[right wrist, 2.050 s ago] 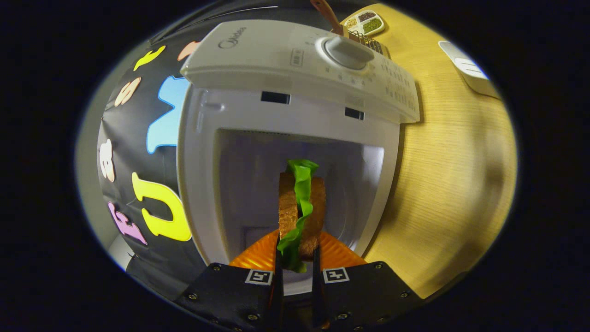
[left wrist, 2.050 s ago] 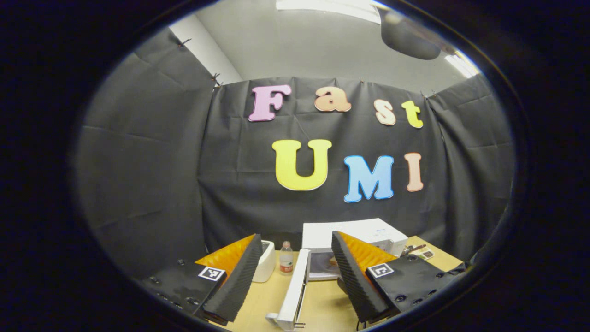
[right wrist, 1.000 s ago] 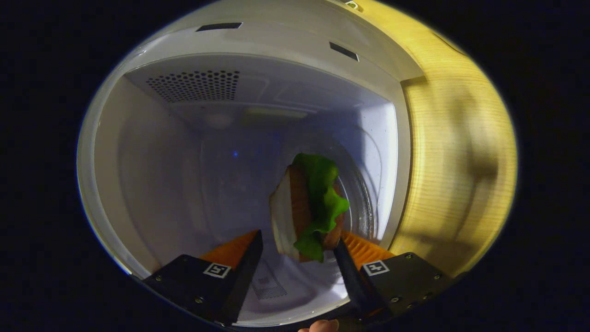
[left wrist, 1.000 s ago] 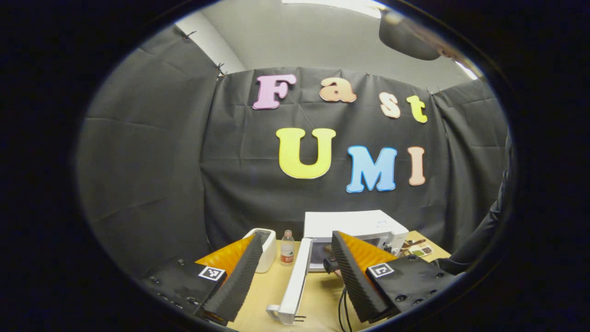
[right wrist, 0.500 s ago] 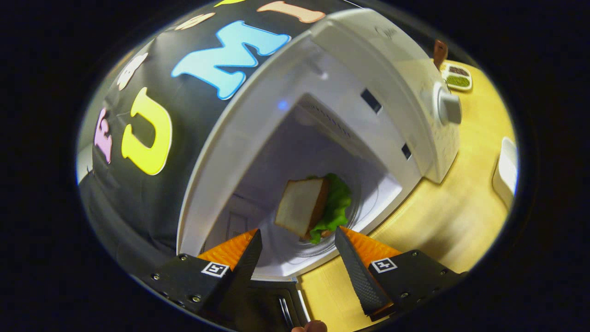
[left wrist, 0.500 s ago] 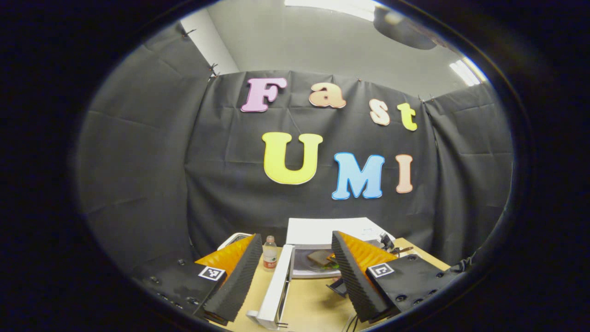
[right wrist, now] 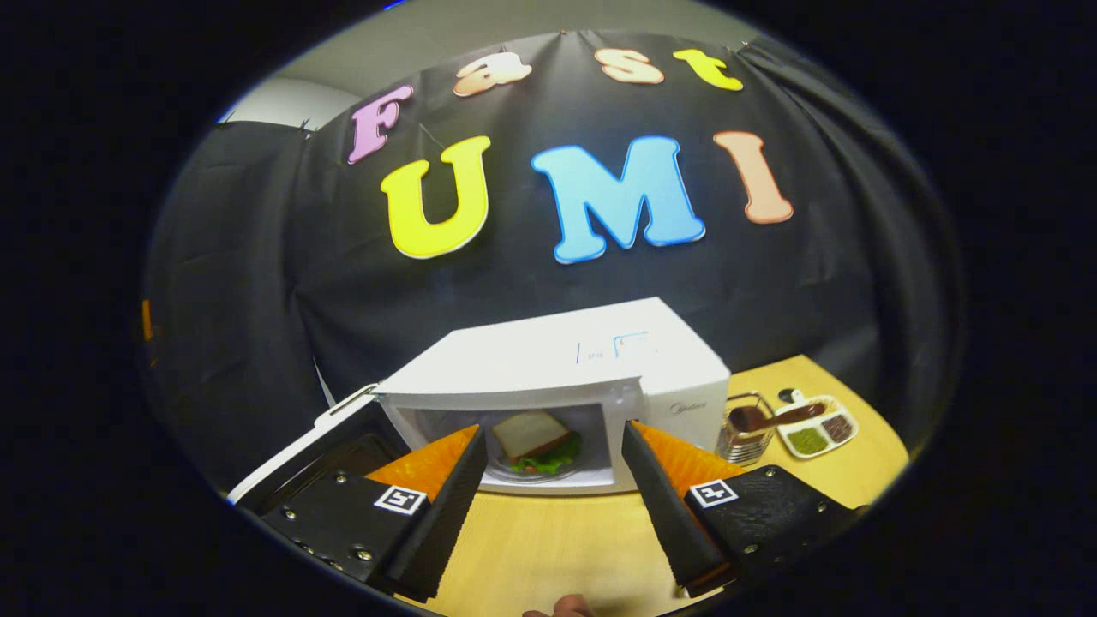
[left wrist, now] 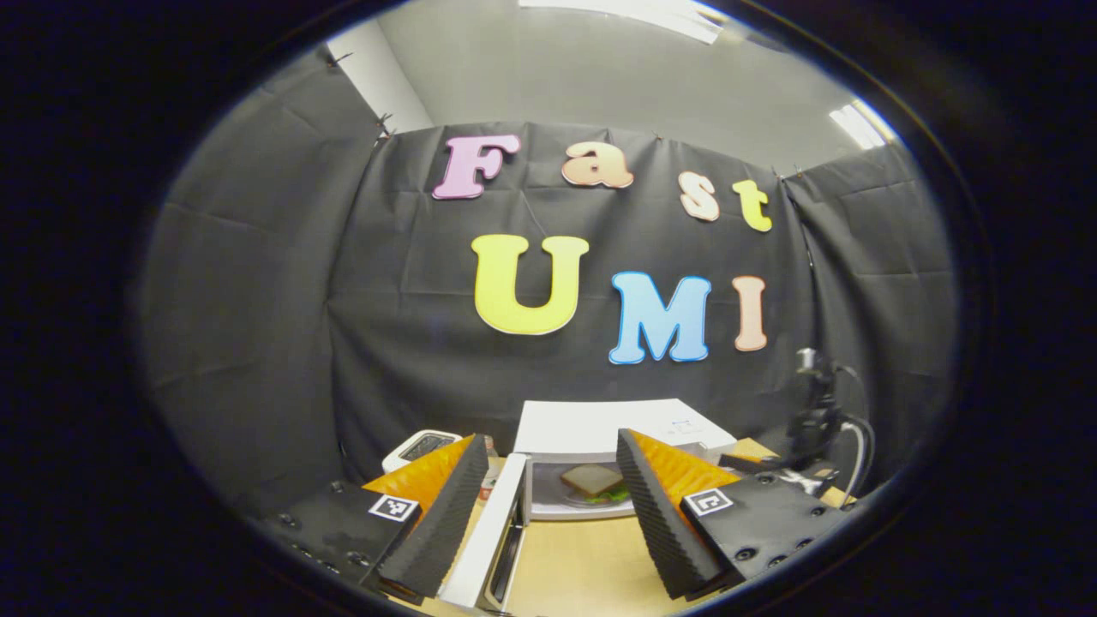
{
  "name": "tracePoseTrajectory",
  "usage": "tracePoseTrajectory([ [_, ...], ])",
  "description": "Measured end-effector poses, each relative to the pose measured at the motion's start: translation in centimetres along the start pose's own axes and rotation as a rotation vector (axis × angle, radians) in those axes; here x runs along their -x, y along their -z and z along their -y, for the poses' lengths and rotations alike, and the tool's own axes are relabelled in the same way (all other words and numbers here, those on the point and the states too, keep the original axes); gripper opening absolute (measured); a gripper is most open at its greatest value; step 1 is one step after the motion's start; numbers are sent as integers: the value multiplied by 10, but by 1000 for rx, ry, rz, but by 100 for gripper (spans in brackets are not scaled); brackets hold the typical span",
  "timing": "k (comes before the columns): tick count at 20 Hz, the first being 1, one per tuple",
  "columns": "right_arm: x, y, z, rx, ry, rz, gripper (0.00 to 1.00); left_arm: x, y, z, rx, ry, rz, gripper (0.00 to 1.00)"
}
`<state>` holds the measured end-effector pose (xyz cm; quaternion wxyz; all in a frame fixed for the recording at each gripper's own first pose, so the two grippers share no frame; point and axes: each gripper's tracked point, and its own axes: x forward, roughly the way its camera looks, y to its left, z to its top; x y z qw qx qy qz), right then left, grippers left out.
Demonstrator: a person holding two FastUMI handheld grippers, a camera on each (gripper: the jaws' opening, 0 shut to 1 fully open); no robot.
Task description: Open the microwave oven with the left hand, put the food in, and close the microwave oven.
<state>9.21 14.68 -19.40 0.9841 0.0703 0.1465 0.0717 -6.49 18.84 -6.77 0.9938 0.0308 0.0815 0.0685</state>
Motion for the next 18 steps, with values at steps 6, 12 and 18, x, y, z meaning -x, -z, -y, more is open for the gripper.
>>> tracePoseTrajectory([
  [6, 87, -95, 43, 2, 68, 124, 96, -11, -7, 30, -50, 44, 23, 99],
  [12, 152, -145, 57, 86, 134, 232, 96, -8, -4, 48, -28, 78, 5, 99],
  [18, 150, -143, 59, 53, 135, 217, 96, 4, -13, 33, -53, 62, 15, 59],
])
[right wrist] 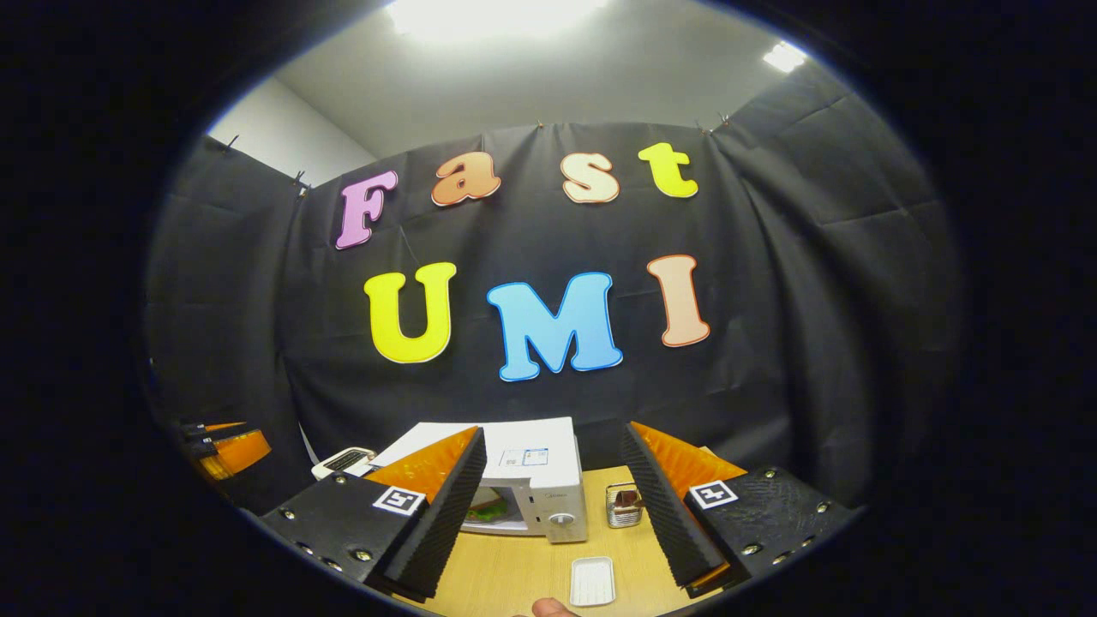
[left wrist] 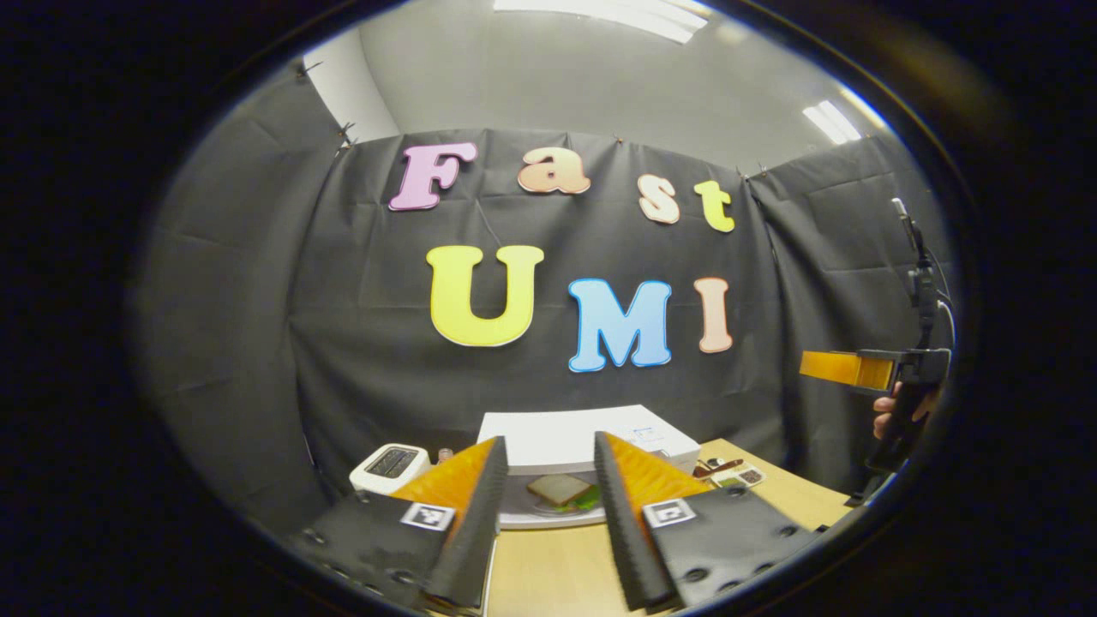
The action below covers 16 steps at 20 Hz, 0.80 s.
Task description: Open the microwave oven with the left hand, put the food in, and close the microwave oven.
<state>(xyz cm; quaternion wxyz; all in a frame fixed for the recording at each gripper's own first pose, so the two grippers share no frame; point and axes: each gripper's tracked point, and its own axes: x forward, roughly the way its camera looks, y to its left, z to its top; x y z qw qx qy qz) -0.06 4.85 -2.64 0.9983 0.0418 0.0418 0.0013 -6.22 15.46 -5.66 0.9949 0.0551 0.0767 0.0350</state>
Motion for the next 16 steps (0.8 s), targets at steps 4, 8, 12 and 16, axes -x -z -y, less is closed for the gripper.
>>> tracePoseTrajectory([
  [4, 5, -9, -1, -13, -11, 33, 96, 19, 29, -20, 8, -14, -63, 7],
  [8, 10, -19, 1, 5, -15, 76, 96, 49, 74, -86, -52, -112, -141, 7],
  [12, 11, -18, 5, 28, -3, 77, 96, 76, 123, -142, -16, -188, -212, 7],
  [16, 6, -10, 5, 16, 1, 60, 96, 82, 161, -164, 16, -182, -250, 6],
])
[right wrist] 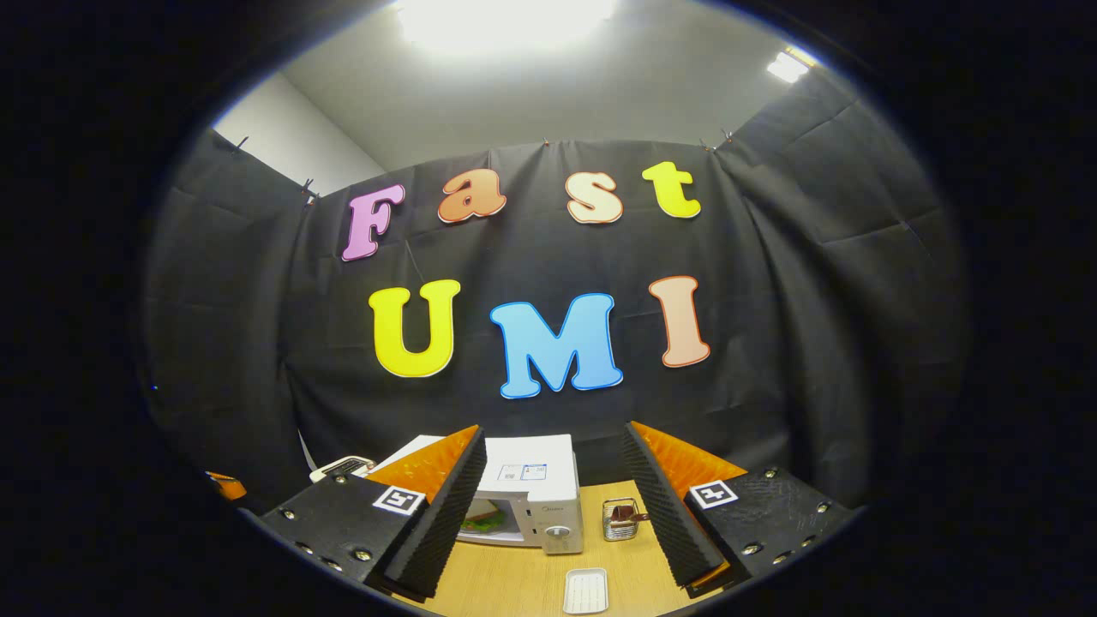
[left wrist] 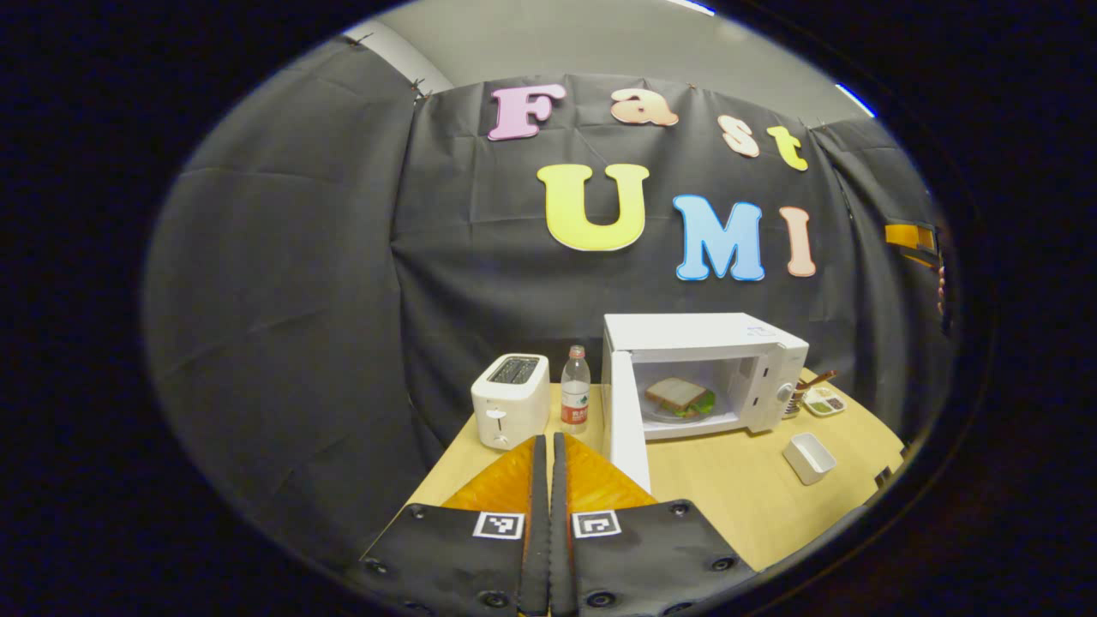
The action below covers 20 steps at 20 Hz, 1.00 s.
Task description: Open the microwave oven with the left hand, put the food in, and close the microwave oven.
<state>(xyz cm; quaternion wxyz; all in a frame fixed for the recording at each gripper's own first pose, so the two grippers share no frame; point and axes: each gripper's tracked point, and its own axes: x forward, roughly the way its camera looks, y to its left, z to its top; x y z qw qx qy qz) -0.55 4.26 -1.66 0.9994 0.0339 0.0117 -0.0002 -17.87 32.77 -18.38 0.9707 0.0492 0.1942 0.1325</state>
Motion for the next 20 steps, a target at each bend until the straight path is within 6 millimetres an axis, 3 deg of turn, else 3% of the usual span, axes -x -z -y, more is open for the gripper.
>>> tracePoseTrajectory([
  [5, 0, 3, 5, 2, 4, 0, 96, -6, 38, 3, -24, 57, -63, 7],
  [9, 1, 3, 12, 10, 11, 3, 96, -4, 55, 19, -12, 105, -95, 7],
  [11, 3, 1, 16, 5, 14, 11, 96, 1, 54, 26, 14, 105, -84, 6],
  [15, 6, -8, 28, 1, 43, 37, 96, 9, 62, 61, 83, 142, -86, 7],
  [20, 6, -13, 45, 11, 75, 52, 96, 4, 67, 122, 89, 246, -94, 6],
])
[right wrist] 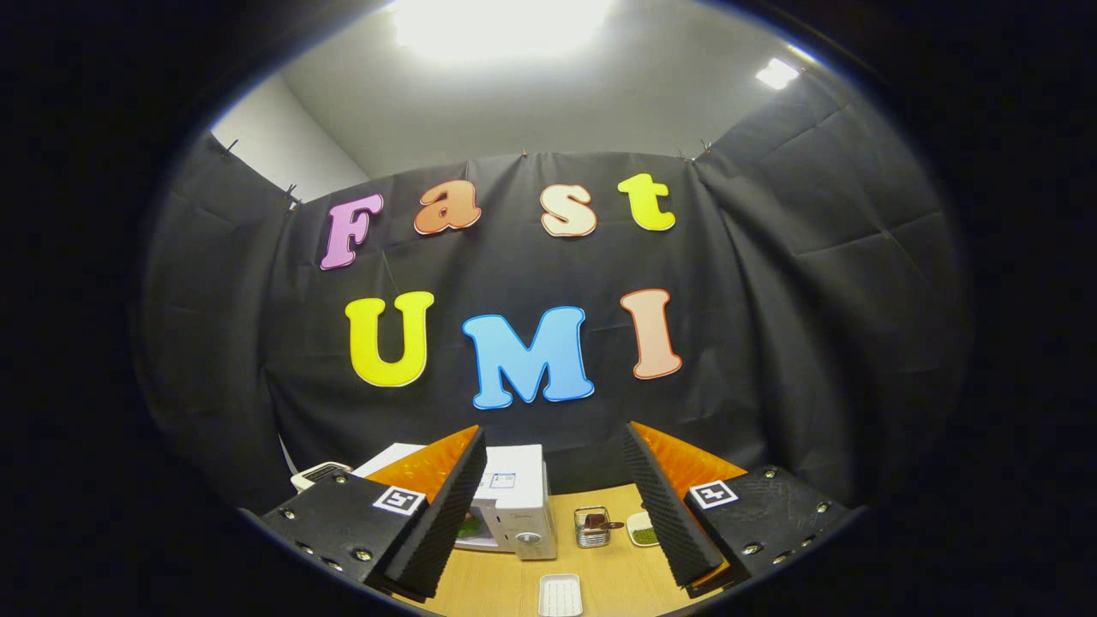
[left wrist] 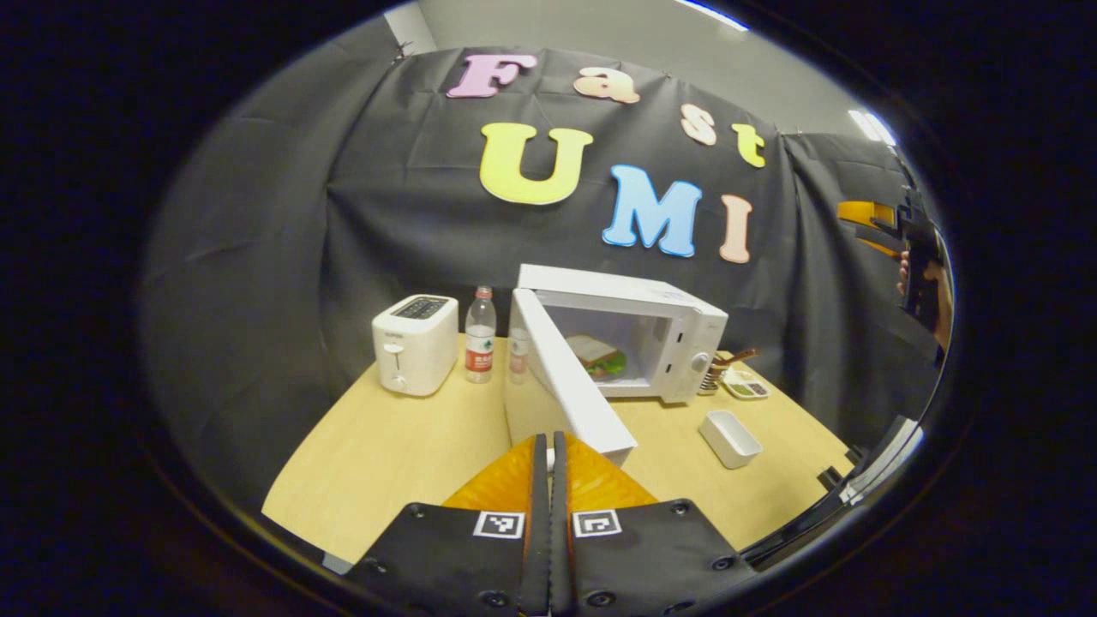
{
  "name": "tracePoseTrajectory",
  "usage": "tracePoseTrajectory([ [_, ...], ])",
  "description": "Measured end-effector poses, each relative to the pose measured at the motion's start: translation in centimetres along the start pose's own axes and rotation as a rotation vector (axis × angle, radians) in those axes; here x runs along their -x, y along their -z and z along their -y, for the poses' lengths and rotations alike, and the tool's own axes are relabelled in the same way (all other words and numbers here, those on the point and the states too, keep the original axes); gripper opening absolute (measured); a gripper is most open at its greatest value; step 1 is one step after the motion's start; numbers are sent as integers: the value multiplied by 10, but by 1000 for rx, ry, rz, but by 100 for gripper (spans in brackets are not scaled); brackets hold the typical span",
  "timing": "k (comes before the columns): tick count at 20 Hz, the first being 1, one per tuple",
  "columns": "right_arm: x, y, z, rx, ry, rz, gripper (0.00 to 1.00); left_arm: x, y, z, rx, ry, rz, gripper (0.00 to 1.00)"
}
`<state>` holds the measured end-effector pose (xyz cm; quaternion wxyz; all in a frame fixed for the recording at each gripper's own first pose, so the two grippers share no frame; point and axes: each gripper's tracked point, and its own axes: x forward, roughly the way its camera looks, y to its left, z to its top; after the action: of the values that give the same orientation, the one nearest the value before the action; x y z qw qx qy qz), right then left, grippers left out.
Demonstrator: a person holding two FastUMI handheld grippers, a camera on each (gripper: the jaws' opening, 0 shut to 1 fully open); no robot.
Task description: Open the microwave oven with the left hand, put the food in, and close the microwave oven.
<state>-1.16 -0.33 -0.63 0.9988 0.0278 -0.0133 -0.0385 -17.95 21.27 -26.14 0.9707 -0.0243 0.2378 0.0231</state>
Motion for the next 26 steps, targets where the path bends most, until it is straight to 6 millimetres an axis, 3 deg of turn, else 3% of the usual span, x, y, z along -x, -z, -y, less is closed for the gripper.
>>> tracePoseTrajectory([
  [6, -3, 1, 18, 8, 32, -7, 96, -23, -3, 48, -8, 77, -9, 6],
  [17, -19, -3, 31, 57, -4, -19, 96, -67, -4, 126, -11, 166, -36, 7],
  [26, -35, -1, 74, 58, 33, -37, 96, -126, -17, 178, -28, 211, -59, 7],
])
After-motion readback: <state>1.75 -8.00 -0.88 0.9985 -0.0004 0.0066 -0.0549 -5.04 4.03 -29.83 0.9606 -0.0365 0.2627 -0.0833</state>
